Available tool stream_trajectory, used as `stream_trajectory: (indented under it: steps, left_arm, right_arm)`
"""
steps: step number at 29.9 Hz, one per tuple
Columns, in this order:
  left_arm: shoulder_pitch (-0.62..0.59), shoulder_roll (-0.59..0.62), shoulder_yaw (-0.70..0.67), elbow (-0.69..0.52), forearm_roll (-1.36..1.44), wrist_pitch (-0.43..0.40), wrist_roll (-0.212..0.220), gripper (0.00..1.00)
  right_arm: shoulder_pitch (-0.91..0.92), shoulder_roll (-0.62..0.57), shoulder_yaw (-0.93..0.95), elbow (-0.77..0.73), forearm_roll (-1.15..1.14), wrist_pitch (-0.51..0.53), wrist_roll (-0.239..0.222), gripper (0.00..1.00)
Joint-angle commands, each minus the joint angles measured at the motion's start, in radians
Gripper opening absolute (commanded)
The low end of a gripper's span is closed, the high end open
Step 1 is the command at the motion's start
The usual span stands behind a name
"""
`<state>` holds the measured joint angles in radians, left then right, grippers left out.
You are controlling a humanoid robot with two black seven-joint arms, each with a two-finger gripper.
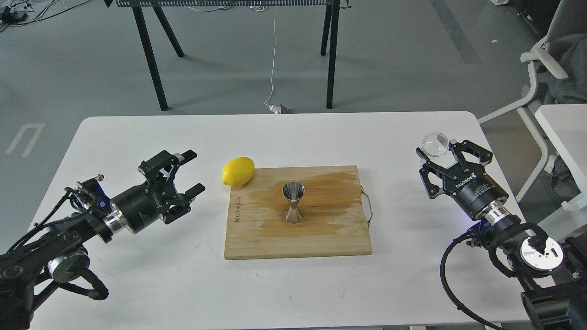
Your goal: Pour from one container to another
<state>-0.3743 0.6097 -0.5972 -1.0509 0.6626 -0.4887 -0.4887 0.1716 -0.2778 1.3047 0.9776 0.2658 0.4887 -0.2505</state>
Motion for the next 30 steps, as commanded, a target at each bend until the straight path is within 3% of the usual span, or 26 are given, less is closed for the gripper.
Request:
stream_trajectory:
  steps: [1,9,16,30]
  left_arm:
    - [0.0,-0.001,0.0,0.0,0.0,0.0,0.0,0.99]
    - [0.014,-0.002,0.0,0.0,0.0,0.0,0.0,0.99]
    - [0.014,-0.005,0.0,0.0,0.0,0.0,0.0,0.99]
    - [0.014,-0.005,0.0,0.0,0.0,0.0,0.0,0.99]
  right_arm:
    - [-0.043,0.003,0.001,-0.033,0.053,0.0,0.028,0.47]
    - [-0.061,0.034,0.002,-0.187,0.095,0.0,0.043,0.47]
    - [-0.049,0.063,0.004,-0.22,0.095,0.0,0.045,0.48]
    - [-0.003,0.1,0.002,-0.229,0.095,-0.15,0.048,0.48]
